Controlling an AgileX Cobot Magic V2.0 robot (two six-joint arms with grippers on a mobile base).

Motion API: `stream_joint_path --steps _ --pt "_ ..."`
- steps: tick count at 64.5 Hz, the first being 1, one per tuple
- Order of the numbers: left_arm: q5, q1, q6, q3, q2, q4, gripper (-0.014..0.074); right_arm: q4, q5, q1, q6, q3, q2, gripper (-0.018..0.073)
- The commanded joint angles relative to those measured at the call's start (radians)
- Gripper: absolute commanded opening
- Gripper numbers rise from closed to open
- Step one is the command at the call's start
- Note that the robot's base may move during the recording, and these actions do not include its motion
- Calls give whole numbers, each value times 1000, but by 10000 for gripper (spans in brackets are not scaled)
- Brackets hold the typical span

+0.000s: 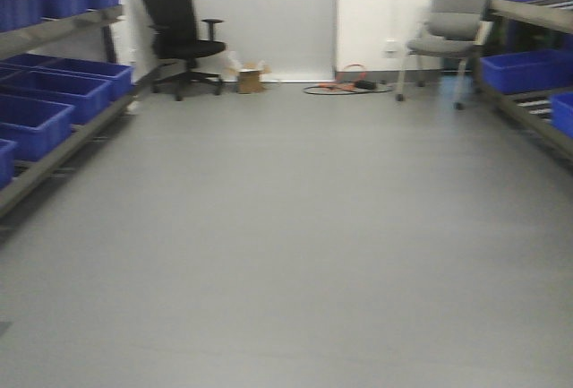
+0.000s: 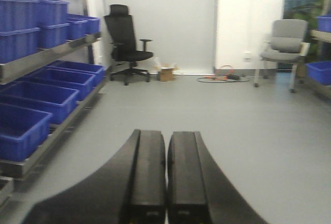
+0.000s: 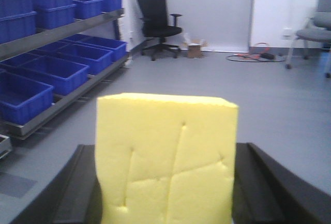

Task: Place yellow foam block on left shelf second layer
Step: 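Turn the base and drive toward the shelf of blue bins, then stop the base facing the shelf in front of the blue bins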

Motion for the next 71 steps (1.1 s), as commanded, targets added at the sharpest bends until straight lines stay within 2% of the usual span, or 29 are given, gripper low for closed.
stream_joint_path --steps 1,71 --pt "-82 -7 -3 27 -18 -6 124 -11 -91 -7 -4 -30 10 469" --pt "-82 -7 -3 27 -18 -6 124 -11 -91 -7 -4 -30 10 469"
